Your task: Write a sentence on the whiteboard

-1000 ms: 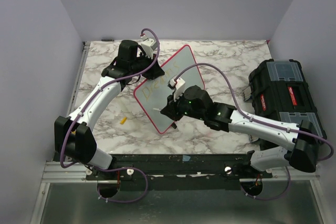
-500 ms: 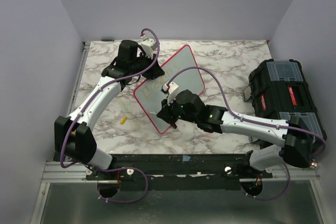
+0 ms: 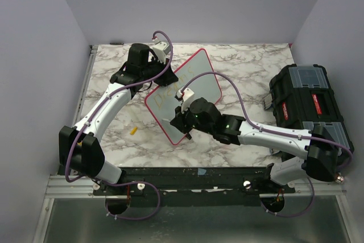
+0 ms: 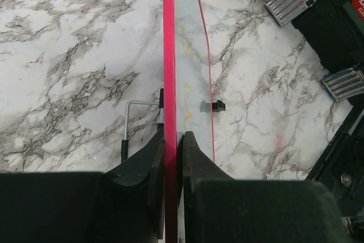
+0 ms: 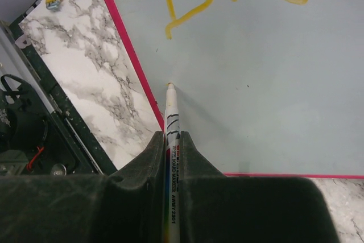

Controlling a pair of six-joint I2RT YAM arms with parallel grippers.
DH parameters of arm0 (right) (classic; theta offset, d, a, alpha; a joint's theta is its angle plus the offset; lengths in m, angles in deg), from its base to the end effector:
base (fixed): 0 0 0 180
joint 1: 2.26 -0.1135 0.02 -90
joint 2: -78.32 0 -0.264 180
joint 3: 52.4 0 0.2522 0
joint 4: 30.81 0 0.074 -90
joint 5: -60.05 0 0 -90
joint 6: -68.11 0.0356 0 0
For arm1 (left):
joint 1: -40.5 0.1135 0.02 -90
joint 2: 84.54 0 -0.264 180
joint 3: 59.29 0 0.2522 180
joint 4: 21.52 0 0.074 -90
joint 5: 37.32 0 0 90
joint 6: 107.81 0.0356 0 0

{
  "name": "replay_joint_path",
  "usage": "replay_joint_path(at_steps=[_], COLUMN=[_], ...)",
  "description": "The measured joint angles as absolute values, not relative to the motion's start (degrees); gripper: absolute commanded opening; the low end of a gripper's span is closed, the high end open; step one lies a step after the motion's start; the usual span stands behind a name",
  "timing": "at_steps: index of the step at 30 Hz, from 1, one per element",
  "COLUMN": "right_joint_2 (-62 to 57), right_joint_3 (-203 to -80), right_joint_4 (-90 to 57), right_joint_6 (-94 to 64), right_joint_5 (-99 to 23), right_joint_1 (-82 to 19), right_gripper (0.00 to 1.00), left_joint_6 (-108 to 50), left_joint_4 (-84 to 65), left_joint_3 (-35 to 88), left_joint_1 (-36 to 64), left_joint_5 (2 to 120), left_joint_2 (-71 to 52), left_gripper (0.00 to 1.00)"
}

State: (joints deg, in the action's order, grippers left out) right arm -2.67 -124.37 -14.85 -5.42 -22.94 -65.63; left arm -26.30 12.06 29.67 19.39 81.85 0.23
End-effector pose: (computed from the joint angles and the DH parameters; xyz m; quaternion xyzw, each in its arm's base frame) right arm 0.1504 0.2902 0.2885 -0.3048 0.7853 0.3047 0.4445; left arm 0.3100 -0.1383 0.3433 0.2181 0.8165 -0.3349 0.4166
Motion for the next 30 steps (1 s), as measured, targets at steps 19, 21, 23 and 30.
replay_joint_path(at_steps=[19, 21, 23, 30], right_joint_2=[-2.6, -2.3, -2.0, -0.3], right_joint_3=[-124.8, -124.8, -124.8, -125.3], right_joint_4=[-14.0, -13.8, -13.8, -13.9], right_joint_6=[-4.8, -4.8, -4.9, -5.0], right_joint_5=[-15.7, -15.4, -15.2, -15.7], right_joint_1=[-66.0, -66.0, -66.0, -66.0], right_gripper=[0.01, 0.01, 0.01, 0.01], left_joint_6=[-26.2, -26.2, -26.2, -26.2], left_joint_4=[11.9, 11.9, 11.9, 12.0], left_joint_3=[29.6, 29.6, 29.6, 29.6], left_joint_1=[19.4, 19.4, 19.4, 19.4], left_joint_5=[81.8, 81.8, 81.8, 81.8], left_joint_2=[0.2, 0.2, 0.2, 0.1], left_gripper=[0.00, 0.00, 0.00, 0.00])
